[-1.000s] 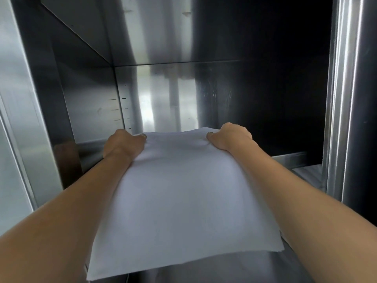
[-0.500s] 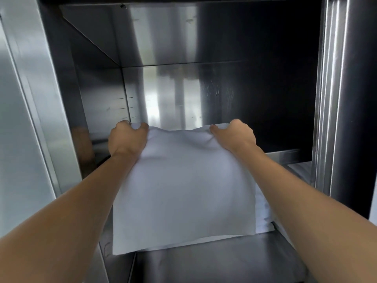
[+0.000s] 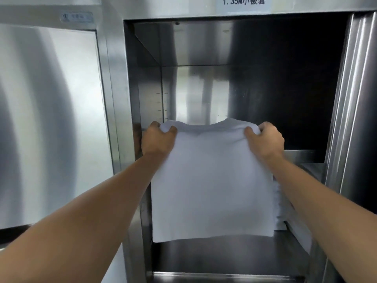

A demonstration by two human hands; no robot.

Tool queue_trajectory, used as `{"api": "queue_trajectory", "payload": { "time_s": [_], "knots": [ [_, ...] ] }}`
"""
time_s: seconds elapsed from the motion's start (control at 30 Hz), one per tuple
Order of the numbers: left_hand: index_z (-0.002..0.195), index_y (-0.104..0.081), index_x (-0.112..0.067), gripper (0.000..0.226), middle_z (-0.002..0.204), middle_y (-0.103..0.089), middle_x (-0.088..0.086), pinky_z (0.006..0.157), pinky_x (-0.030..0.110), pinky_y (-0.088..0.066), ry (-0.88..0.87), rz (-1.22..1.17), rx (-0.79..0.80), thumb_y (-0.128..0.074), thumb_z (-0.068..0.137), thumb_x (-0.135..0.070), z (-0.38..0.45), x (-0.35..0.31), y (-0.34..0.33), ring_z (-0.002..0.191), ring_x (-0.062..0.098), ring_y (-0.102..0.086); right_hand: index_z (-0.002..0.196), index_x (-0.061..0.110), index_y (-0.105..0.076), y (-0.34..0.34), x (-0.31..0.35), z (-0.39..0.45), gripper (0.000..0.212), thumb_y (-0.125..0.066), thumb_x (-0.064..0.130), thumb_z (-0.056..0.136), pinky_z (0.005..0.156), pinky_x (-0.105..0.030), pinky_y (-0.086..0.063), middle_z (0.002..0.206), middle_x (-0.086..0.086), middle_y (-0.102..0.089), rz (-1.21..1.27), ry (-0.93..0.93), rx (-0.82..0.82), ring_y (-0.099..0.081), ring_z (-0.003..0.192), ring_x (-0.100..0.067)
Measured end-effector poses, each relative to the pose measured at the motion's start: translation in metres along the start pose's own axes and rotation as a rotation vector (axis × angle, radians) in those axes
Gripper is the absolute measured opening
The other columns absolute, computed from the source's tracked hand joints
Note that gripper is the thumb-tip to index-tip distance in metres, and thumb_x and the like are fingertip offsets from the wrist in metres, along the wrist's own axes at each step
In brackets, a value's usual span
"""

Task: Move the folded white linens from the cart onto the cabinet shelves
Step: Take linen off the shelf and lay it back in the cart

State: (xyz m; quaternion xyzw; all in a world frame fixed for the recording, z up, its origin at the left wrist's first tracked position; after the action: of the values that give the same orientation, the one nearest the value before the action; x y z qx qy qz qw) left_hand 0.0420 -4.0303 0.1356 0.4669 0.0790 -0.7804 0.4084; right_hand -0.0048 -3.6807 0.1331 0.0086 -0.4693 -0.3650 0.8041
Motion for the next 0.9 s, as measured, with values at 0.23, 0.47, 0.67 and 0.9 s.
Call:
{"api": "queue_trajectory", "payload": {
  "time_s": [0.23, 0.47, 0.67, 0.9],
  "knots": [
    [0.099, -0.062, -0.011, 0.031, 0.085, -0.064, 0.001, 0.073, 0.034, -0.054, -0.128, 0.063, -0.058, -0.059, 0.091, -0.041, -0.016, -0.02, 0.019, 0.082, 0.024, -0.062, 0.094, 0.009, -0.049, 0.02, -0.004, -0.039, 0.025, -0.057, 0.033, 0.093, 0.074, -0.035, -0.042, 0.073, 0.008, -0.047, 0.267, 0.12, -0.192, -0.048, 0.073, -0.017],
    [0.089, -0.064, -0.011, 0.031, 0.074, -0.061, -0.003, 0.062, 0.026, -0.039, -0.194, -0.007, -0.154, -0.058, 0.092, -0.042, -0.027, -0.025, 0.028, 0.073, 0.02, -0.058, 0.096, 0.01, -0.047, 0.038, 0.004, -0.052, 0.023, -0.056, 0.031, 0.095, 0.066, -0.03, -0.04, 0.072, 0.01, -0.046, 0.304, 0.206, -0.232, -0.046, 0.067, -0.01],
    [0.077, -0.058, -0.006, 0.039, 0.066, -0.055, 0.0, 0.057, 0.028, -0.041, -0.201, -0.119, -0.115, -0.056, 0.089, -0.042, -0.023, -0.027, 0.026, 0.063, 0.019, -0.052, 0.095, 0.008, -0.048, 0.07, 0.028, -0.063, 0.026, -0.057, 0.032, 0.095, 0.069, -0.033, -0.038, 0.067, 0.009, -0.045, 0.232, 0.266, -0.289, -0.045, 0.063, -0.009],
    [0.067, -0.051, -0.014, 0.04, 0.061, -0.048, -0.003, 0.057, 0.028, -0.038, -0.292, -0.206, -0.044, -0.053, 0.088, -0.048, -0.014, -0.054, 0.032, 0.059, 0.016, -0.047, 0.096, 0.01, -0.048, 0.107, 0.054, -0.09, 0.025, -0.057, 0.033, 0.095, 0.066, -0.029, -0.039, 0.066, 0.012, -0.043, 0.188, 0.267, -0.418, -0.045, 0.058, -0.002]
  ]
}}
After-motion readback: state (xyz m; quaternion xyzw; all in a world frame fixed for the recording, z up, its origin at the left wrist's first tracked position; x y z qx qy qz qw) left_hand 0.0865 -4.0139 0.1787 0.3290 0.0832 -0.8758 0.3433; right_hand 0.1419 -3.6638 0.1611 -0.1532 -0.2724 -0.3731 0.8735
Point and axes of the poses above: each hand's wrist, its own z-axis towards the middle knuckle, its own y-axis out of the back of the hand, x = y × z, the point moved 10 cm from there along z, towards the middle knuckle
